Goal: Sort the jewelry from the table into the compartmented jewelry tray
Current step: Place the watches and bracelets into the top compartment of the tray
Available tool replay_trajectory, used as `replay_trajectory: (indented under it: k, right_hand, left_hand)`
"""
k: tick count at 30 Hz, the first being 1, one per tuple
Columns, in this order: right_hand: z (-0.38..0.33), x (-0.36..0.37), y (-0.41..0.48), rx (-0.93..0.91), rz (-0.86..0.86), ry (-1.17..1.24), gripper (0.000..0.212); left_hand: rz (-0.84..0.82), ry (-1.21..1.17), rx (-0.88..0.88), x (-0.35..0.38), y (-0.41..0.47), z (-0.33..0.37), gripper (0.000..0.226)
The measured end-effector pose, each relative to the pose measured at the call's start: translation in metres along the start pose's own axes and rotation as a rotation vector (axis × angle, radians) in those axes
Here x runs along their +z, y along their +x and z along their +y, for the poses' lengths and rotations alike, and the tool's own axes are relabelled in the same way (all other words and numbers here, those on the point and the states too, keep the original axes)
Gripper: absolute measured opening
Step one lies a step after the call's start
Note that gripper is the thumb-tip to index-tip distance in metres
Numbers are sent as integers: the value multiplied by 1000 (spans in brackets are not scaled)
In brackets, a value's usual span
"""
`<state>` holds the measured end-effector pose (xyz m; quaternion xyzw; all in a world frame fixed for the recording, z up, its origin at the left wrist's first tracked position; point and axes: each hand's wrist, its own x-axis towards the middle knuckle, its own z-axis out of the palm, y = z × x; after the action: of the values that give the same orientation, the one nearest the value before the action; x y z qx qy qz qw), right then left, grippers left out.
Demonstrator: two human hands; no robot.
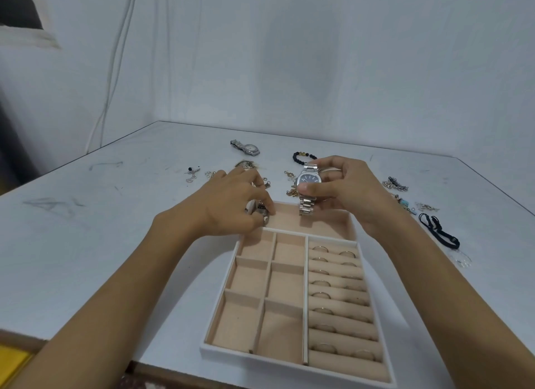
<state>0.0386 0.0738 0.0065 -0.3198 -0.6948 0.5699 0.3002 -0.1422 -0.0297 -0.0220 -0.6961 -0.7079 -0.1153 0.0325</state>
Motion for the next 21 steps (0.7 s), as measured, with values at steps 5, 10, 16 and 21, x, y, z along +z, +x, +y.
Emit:
replay_trajectory:
  k: [5,10,16,21]
  right_hand:
    - [3,3,-1,34,-25,4,43]
    - [5,4,1,57,-34,10,45]
    - [5,10,1,89,-66,105,42]
    - [9,19,-1,124,-106,128,42]
  left_hand:
    - [-28,-135,-35,0,0,-1,40]
    - [-9,-205,-65,-8,-2,-7,46]
    - [216,-201,-187,-7,-34,-43,51]
    - [112,-144,-225,14,-72,-31,81]
